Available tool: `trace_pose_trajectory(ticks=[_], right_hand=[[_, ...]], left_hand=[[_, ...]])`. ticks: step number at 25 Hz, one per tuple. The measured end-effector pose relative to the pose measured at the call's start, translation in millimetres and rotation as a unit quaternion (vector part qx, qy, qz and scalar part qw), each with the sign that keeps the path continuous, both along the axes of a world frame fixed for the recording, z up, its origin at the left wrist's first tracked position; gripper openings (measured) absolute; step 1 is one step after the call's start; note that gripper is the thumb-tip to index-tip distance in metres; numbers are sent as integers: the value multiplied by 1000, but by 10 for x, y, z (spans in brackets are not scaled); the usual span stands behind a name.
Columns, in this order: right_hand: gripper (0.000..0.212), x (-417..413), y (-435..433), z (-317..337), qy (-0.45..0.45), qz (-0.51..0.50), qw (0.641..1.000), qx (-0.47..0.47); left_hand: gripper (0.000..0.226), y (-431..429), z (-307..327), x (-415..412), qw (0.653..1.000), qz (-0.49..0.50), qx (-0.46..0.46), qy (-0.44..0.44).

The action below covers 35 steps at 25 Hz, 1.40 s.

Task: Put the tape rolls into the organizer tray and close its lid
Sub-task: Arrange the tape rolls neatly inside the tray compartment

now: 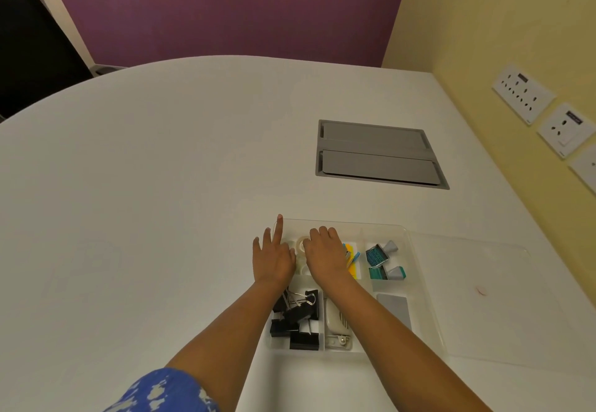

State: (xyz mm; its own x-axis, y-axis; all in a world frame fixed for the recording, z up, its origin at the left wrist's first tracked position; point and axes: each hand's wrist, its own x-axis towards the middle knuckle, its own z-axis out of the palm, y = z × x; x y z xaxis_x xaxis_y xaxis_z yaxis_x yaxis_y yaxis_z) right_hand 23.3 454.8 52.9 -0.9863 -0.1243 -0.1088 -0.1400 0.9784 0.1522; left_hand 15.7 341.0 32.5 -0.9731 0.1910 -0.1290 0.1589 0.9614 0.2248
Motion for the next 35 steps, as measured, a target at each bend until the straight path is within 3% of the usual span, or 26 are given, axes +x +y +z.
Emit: trace_pose_trajectory(ticks=[8,12,16,27,32,35], right_hand=[[30,-39,-9,-33,-14,-13,999,37],[31,-56,-9,-40,-1,-23,1000,1],[32,-85,6,-50,15,-31,999,-40],[39,-177,25,-34,10,-31,999,7],[30,-130,66,-22,45,-54,992,-100],[24,-71,101,-8,12,-49,992,-115]], left_hand=[[37,44,15,-57,999,-19,-28,-4],[35,94,45,-130,998,-35,-51,14],[48,100,56,-197,997,-37,-64,21],[45,41,17,-272,993,-53,-101,10],[40,33,6,-247,997,-44,-66,12],[34,4,18,-188,999,-29,-17,36]])
